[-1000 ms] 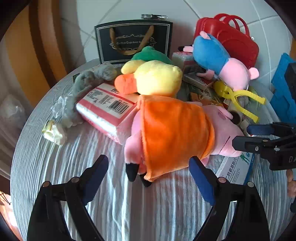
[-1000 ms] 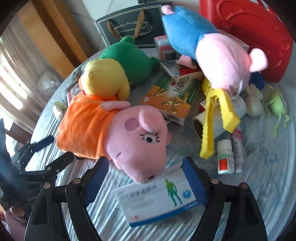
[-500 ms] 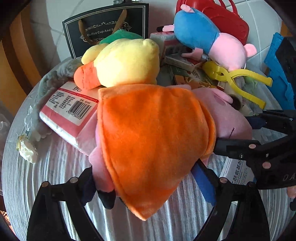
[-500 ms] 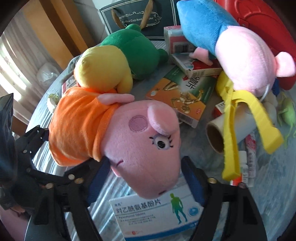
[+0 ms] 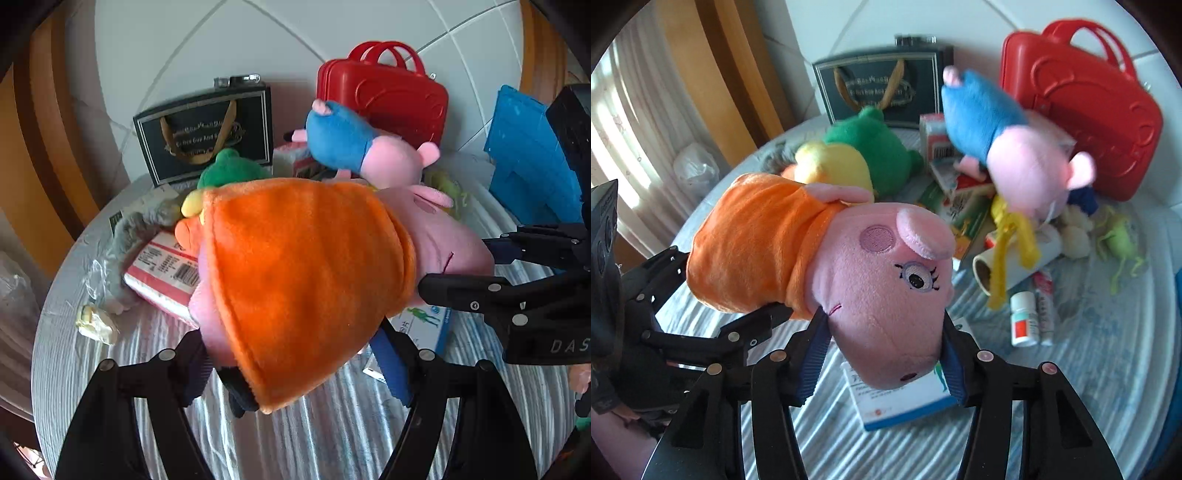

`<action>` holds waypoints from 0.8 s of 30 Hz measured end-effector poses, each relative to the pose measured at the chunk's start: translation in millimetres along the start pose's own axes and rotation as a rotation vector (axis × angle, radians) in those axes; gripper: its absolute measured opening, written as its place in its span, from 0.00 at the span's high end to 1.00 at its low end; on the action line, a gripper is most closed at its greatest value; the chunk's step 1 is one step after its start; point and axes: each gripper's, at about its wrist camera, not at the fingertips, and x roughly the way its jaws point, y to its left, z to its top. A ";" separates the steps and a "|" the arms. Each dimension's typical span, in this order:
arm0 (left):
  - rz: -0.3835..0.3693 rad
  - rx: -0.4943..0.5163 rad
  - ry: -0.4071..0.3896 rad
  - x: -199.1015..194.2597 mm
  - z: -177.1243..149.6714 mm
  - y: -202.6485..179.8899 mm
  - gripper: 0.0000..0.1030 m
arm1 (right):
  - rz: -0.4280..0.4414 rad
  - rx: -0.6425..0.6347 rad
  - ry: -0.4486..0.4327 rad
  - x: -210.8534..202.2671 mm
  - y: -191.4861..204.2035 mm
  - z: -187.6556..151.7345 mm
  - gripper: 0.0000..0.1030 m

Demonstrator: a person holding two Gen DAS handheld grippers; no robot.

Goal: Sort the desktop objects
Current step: 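Lift the pig plush with both grippers and carry it over the blue bin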

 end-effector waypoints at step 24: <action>-0.171 0.227 -0.453 -258.1 100.5 -240.7 0.26 | -0.323 0.078 -0.457 -350.8 -66.8 -52.2 0.47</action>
